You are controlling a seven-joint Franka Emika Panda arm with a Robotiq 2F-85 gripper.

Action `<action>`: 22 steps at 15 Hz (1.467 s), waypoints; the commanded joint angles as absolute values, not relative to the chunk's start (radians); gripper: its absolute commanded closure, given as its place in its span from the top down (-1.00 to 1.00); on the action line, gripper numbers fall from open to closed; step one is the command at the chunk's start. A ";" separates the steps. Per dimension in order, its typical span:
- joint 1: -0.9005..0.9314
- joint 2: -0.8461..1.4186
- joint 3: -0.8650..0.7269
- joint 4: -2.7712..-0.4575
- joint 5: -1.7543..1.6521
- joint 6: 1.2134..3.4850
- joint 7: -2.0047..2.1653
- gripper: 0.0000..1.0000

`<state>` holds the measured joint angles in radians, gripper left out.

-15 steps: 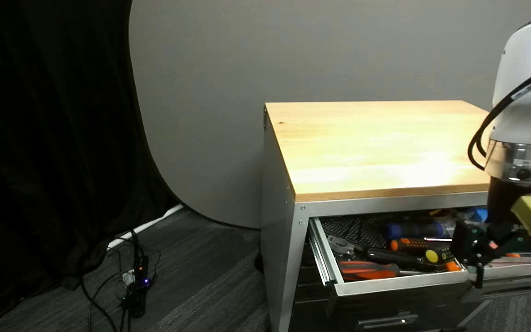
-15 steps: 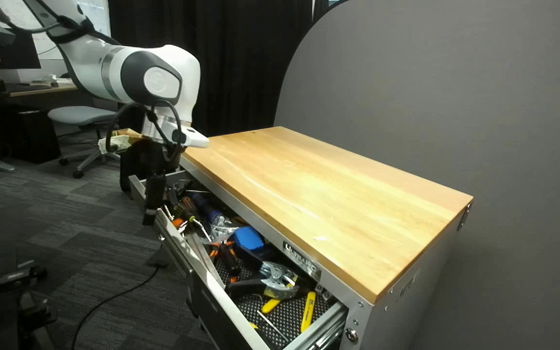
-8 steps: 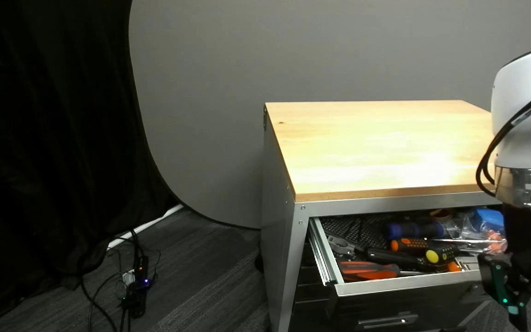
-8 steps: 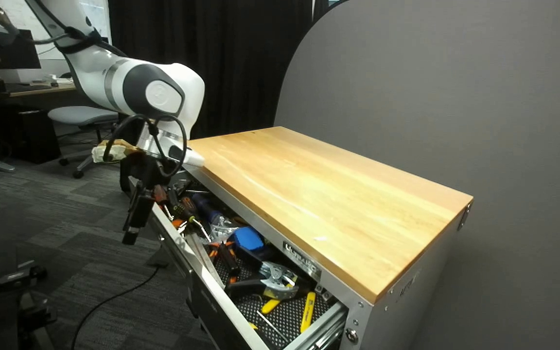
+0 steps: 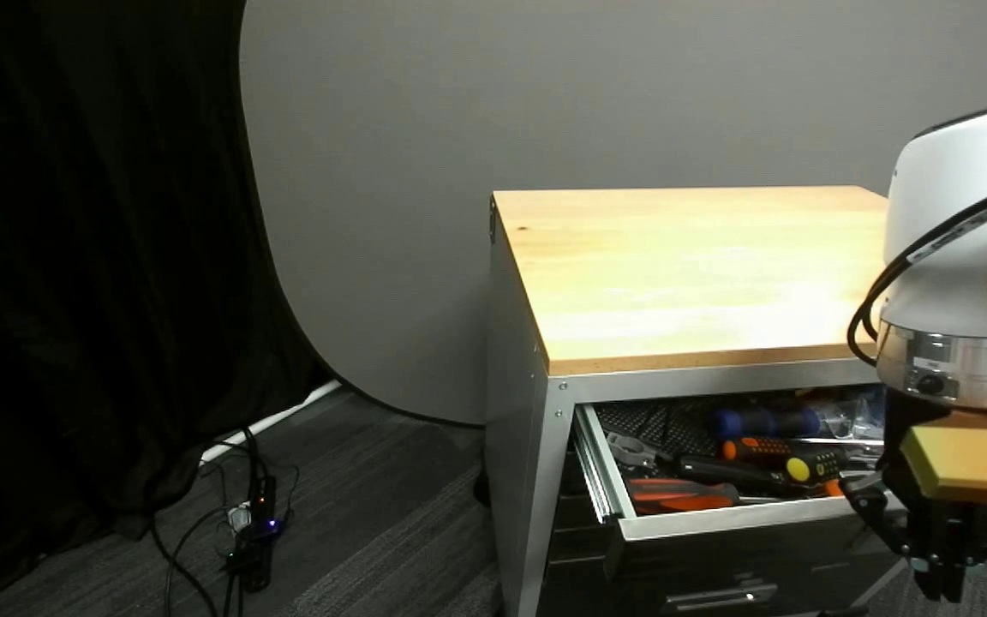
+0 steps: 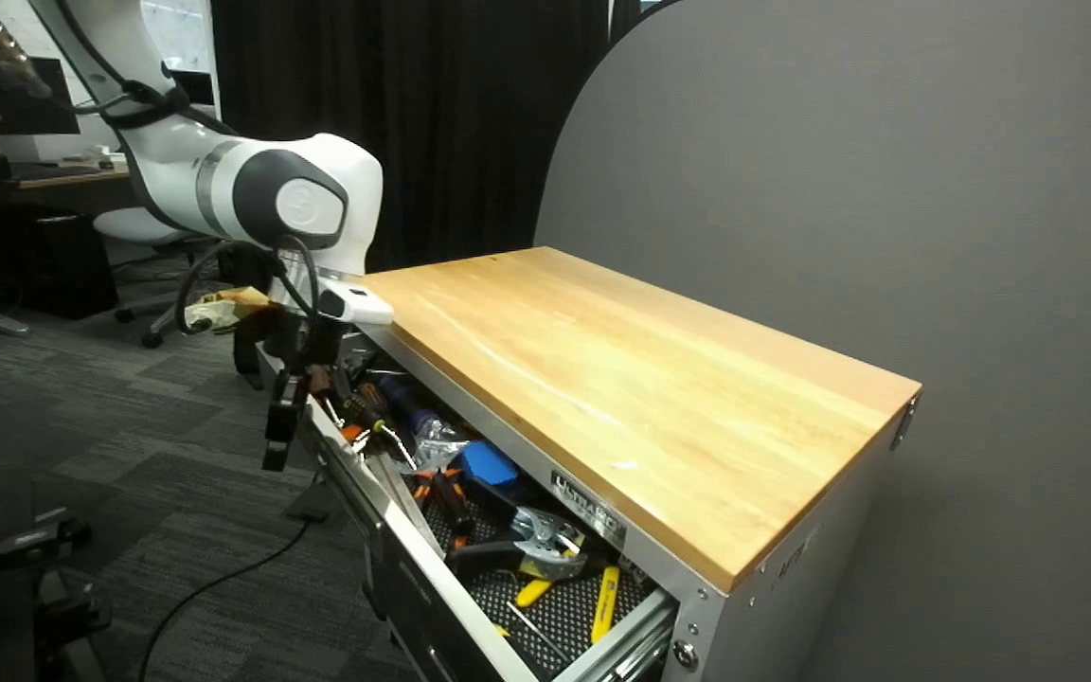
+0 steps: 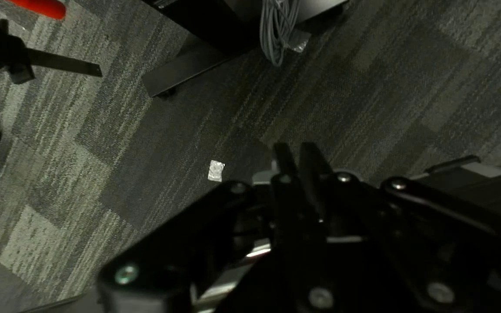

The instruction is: Put the screwdriver in the top drawer the close it

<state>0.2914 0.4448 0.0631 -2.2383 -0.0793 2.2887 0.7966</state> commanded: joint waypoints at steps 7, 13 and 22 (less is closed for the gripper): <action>0.442 0.501 -0.058 -2.095 -0.368 2.388 1.324 -1.00; 0.435 0.602 -0.064 -1.980 -0.436 2.390 1.460 -1.00; 0.418 0.649 -0.048 -1.914 -0.434 2.430 1.418 -1.00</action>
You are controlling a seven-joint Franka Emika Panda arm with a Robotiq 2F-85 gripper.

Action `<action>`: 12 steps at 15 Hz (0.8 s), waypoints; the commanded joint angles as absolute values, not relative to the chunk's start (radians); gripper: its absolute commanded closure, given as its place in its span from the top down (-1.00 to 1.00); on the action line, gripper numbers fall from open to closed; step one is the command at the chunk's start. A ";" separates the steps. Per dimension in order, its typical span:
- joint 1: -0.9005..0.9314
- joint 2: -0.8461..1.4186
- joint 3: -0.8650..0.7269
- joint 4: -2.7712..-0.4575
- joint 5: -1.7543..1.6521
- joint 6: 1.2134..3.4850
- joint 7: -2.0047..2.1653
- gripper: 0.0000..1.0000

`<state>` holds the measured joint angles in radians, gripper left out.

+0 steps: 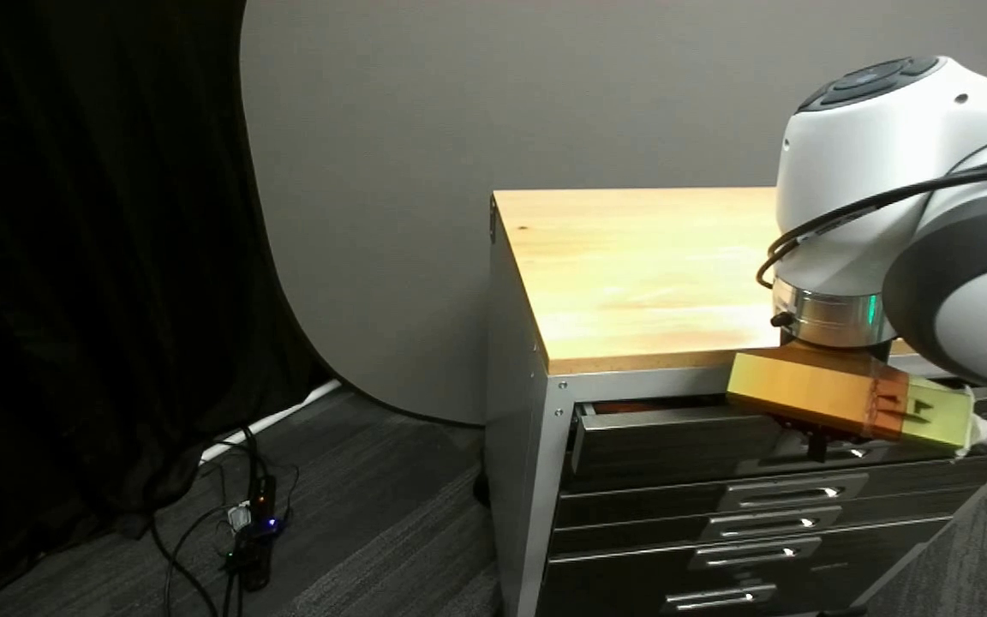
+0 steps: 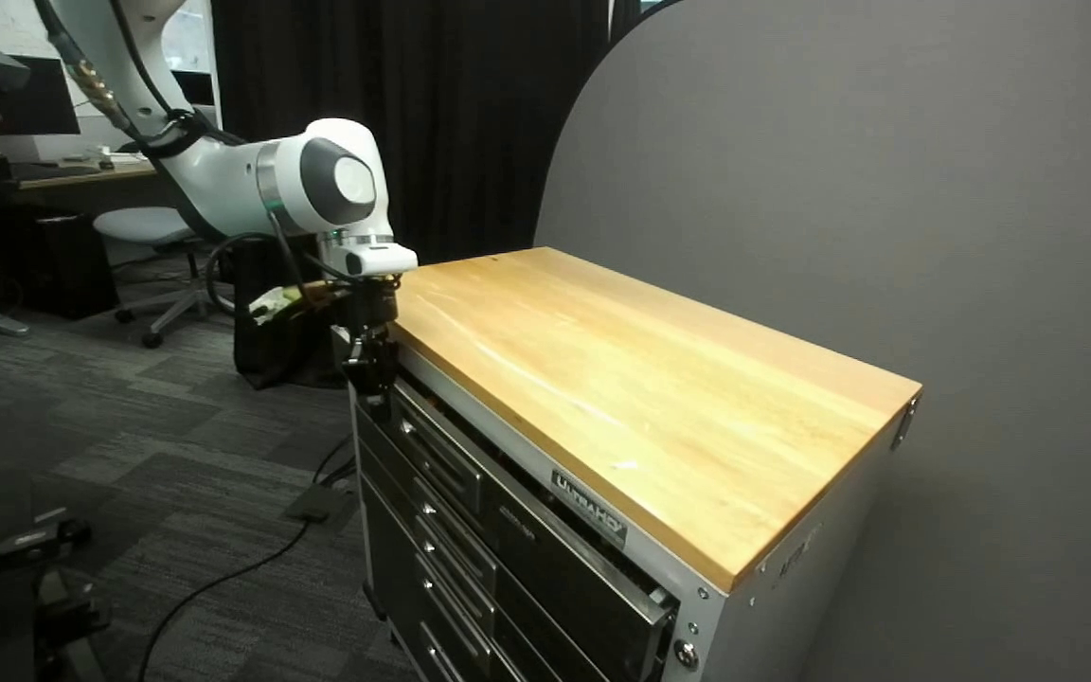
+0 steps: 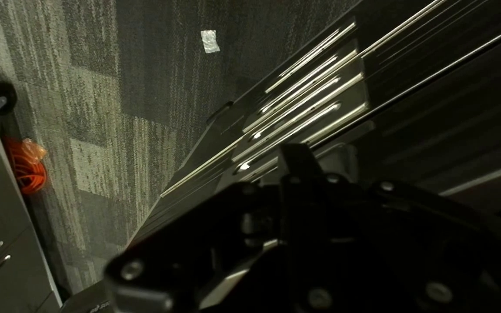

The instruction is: Put the screwdriver in the top drawer the close it

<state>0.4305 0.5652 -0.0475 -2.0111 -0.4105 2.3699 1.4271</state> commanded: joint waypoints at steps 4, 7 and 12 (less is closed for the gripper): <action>0.388 0.613 -0.020 -1.949 -0.425 2.419 1.264 -1.00; 0.353 0.581 0.008 -1.981 -0.405 2.437 1.068 -1.00; 0.303 0.604 0.043 -1.975 -0.368 2.470 0.765 -1.00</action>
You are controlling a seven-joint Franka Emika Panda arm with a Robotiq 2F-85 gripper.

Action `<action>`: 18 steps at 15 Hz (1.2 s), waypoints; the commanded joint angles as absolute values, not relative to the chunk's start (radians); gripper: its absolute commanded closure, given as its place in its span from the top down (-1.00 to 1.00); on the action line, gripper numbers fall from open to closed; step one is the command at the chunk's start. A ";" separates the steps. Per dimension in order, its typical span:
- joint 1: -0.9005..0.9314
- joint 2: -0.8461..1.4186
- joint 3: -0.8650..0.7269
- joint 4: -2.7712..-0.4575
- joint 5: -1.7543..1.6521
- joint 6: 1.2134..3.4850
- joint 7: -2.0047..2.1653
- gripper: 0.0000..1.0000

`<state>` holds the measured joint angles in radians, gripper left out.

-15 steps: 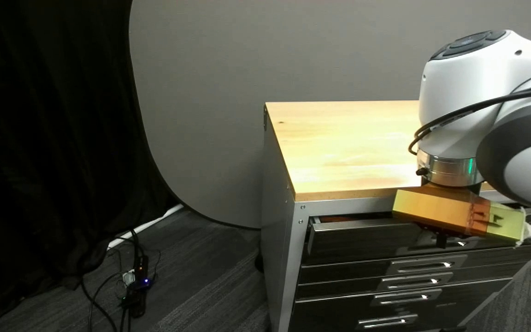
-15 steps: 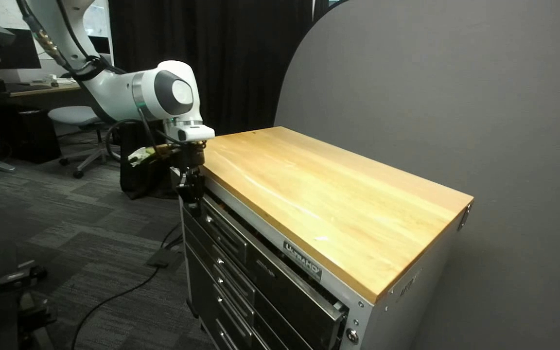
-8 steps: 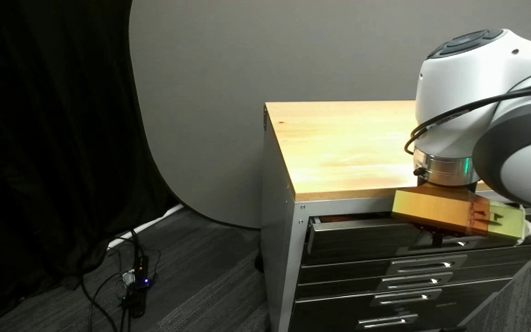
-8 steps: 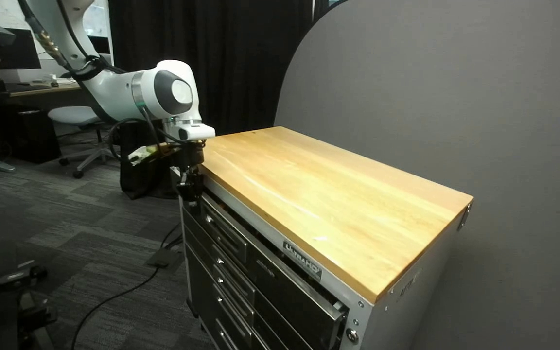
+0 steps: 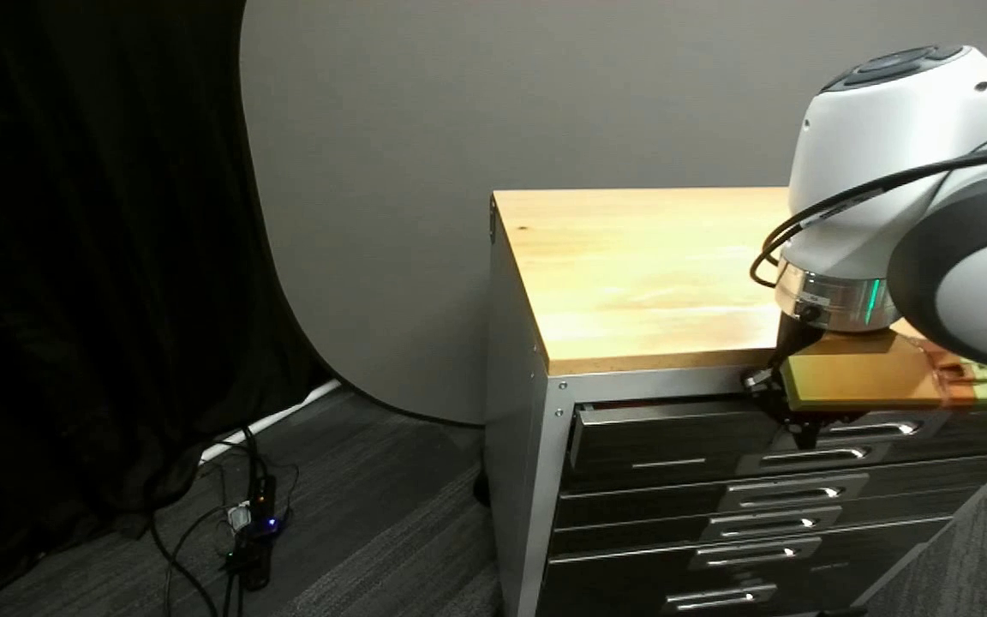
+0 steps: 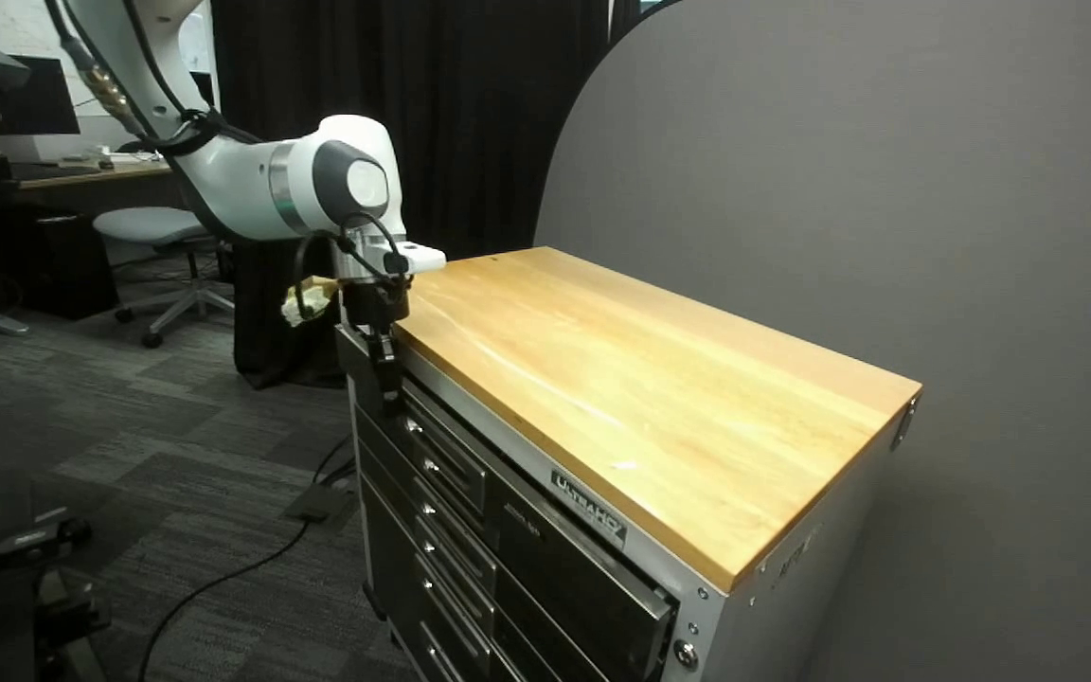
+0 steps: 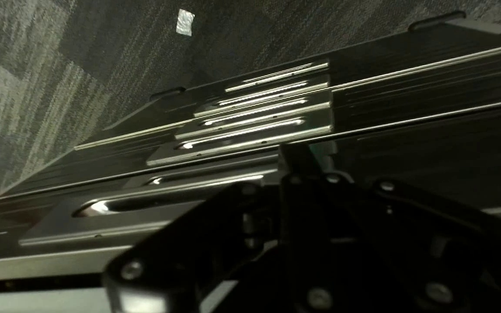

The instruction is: Put the screwdriver in the top drawer the close it

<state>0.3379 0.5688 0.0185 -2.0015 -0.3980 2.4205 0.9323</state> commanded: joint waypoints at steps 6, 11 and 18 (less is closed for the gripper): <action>0.264 0.630 0.059 -1.965 -0.312 2.524 0.397 -1.00; 0.200 0.656 0.114 -1.954 -0.232 2.550 0.085 -1.00; 0.161 0.614 0.161 -1.980 -0.160 2.480 -0.096 -0.48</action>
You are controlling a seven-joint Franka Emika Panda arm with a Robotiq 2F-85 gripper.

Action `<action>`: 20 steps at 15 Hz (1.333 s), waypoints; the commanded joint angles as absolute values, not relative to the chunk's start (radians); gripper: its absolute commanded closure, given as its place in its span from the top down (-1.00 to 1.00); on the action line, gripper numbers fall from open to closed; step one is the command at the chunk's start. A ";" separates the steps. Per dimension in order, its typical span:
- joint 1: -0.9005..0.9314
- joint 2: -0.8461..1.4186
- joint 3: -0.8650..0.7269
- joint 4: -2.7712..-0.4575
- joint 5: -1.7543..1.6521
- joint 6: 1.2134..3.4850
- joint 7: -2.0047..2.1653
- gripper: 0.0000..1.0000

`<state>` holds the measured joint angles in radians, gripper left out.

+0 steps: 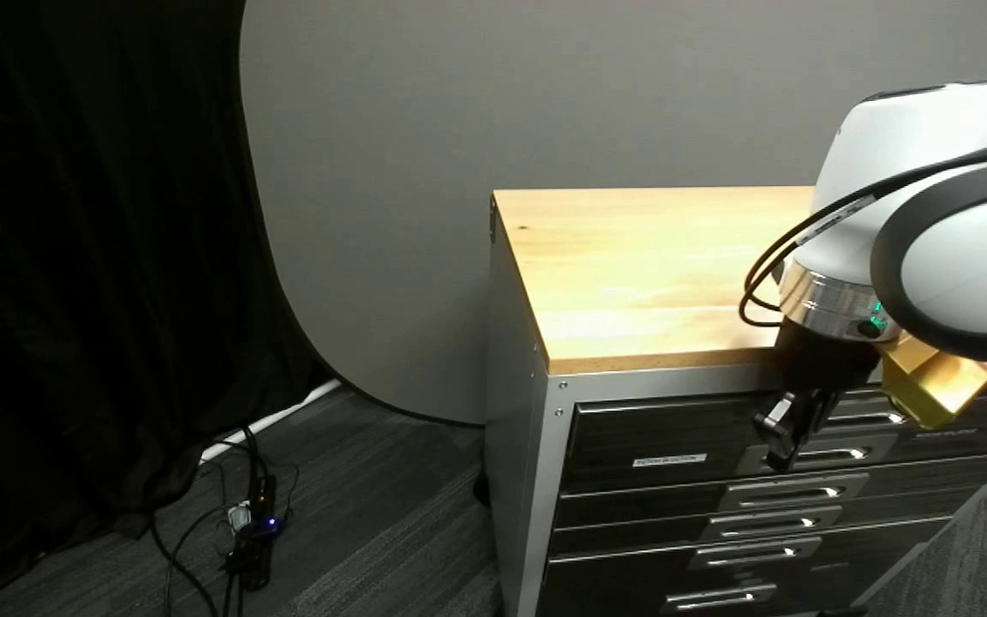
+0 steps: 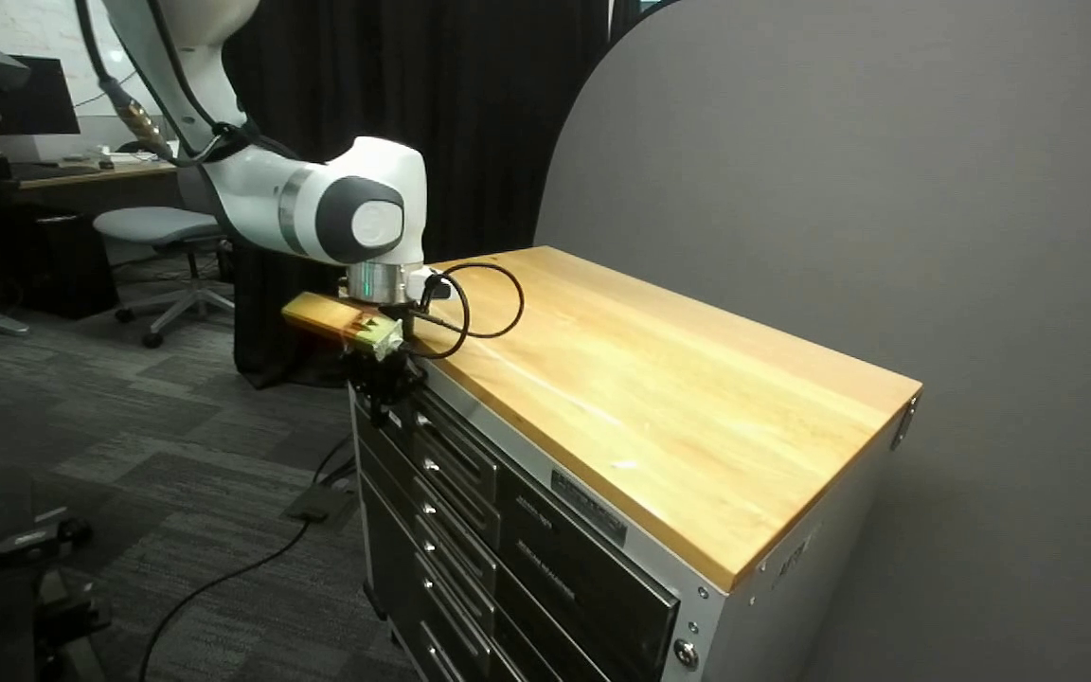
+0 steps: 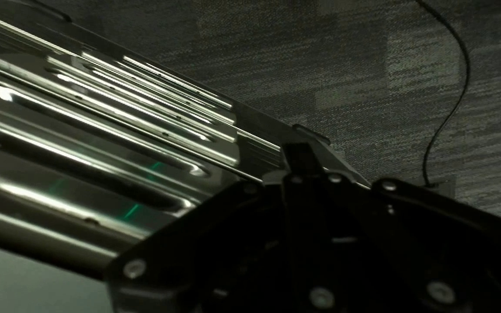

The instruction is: Put the screwdriver in the top drawer the close it

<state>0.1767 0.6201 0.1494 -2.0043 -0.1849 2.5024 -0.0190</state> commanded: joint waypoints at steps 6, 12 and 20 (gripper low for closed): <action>0.212 0.461 0.111 -2.056 -0.197 2.378 0.015 0.30; 0.266 0.282 0.097 -2.044 -0.212 2.238 0.229 1.00; 0.280 0.207 0.134 -1.831 -0.190 1.916 0.405 1.00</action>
<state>0.2741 0.2236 0.1220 -1.9020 -0.1930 2.0069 0.3582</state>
